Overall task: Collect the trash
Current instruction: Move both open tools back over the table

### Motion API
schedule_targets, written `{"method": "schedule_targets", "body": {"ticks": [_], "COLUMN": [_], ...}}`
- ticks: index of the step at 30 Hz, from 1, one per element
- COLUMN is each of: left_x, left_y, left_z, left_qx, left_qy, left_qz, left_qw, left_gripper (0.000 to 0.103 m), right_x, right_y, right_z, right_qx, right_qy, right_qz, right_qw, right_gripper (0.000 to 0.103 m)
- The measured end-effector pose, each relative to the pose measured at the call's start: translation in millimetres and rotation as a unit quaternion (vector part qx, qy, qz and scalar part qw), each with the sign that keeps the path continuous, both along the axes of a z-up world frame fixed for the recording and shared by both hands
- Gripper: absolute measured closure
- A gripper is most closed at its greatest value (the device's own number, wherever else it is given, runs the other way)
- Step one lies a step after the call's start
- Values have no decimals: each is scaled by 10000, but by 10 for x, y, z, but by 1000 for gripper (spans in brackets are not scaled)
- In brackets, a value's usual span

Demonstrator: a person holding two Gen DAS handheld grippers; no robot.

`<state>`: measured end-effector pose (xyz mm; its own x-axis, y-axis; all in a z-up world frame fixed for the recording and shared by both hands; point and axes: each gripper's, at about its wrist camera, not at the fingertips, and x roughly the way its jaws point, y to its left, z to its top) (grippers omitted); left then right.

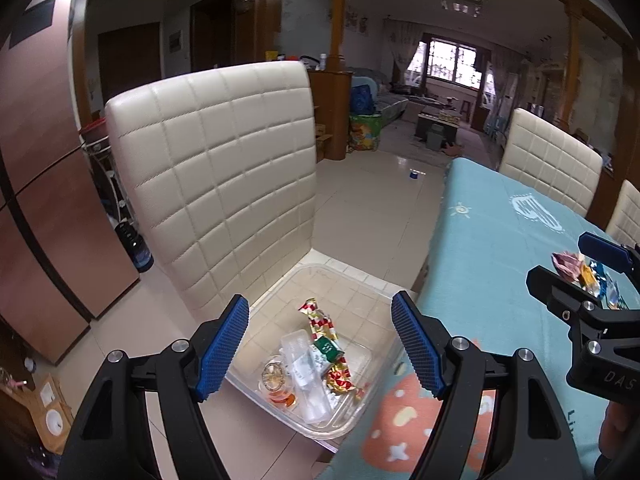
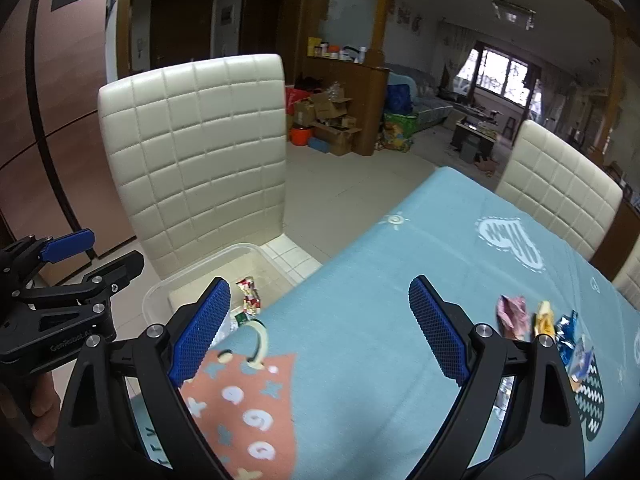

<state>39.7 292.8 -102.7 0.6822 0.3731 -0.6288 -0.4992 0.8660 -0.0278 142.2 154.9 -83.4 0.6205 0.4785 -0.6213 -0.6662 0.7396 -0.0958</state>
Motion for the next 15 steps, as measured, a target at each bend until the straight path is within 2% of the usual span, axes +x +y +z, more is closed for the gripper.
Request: {"method": "schedule_targets", "body": {"ticks": [8, 15], "left_x": [154, 390], "left_y": [-513, -1095], "left_z": [112, 153], "left_qx": [198, 283], "left_qy": [-5, 77], "left_qz": [-497, -1092], "left_qw": [9986, 9936], "left_gripper": [31, 31], "right_x": [158, 413], "right_y": [-782, -1565], "right_z": [38, -67], "right_qx": [206, 304], "right_qy": [16, 164], "right_qz": [-754, -1527], "right_qw": [9969, 9877], "right_gripper": [13, 13]}}
